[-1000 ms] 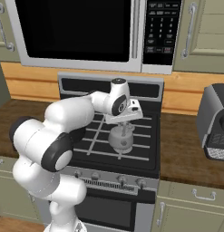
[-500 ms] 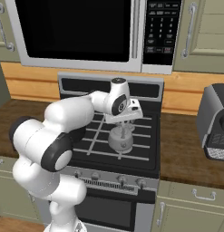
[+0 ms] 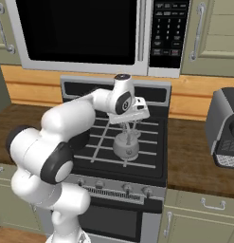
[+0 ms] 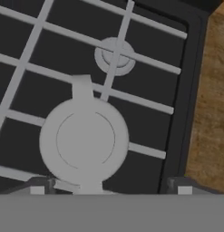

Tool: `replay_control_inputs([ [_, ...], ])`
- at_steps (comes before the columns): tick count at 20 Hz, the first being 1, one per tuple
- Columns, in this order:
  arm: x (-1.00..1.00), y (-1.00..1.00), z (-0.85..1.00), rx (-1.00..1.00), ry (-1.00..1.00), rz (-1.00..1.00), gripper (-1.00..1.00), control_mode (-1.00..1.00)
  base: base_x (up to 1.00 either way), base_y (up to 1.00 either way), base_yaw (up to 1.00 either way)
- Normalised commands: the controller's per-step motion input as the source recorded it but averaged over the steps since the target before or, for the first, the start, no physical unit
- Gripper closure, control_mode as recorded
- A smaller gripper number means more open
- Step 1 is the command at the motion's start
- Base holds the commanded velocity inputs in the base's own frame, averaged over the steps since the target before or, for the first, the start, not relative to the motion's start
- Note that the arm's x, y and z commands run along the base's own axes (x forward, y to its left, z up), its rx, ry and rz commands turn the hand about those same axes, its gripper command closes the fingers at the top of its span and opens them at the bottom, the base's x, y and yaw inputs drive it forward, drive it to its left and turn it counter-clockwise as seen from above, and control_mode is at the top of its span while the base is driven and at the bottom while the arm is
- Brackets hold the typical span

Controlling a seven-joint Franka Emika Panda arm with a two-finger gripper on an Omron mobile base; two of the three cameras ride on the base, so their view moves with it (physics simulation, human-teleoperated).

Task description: Pick the kettle from the counter and place it on a stove burner. Then turn the burner on.

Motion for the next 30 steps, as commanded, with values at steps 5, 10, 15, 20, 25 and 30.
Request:
replay_control_inputs([
  [5,-0.71,-0.09,0.34,0.00,-0.02,-0.03,-1.00,-1.00,0.00,0.00,0.00],
  [10,-0.80,-0.34,0.16,0.03,-0.07,-0.04,-1.00,-1.00,0.00,0.00,0.00],
  [15,-0.88,-0.42,0.00,0.09,-0.07,-0.02,-1.00,-1.00,0.00,0.00,0.00],
  [20,-0.67,-0.22,0.00,0.08,-0.03,0.00,-1.00,-1.00,0.00,0.00,0.00],
  [25,-0.40,-0.07,-0.01,0.03,0.00,0.00,-1.00,-1.00,0.00,0.00,0.00],
  [30,-0.34,-0.18,0.00,0.07,-0.10,0.00,-1.00,-1.00,0.00,0.00,0.00],
])
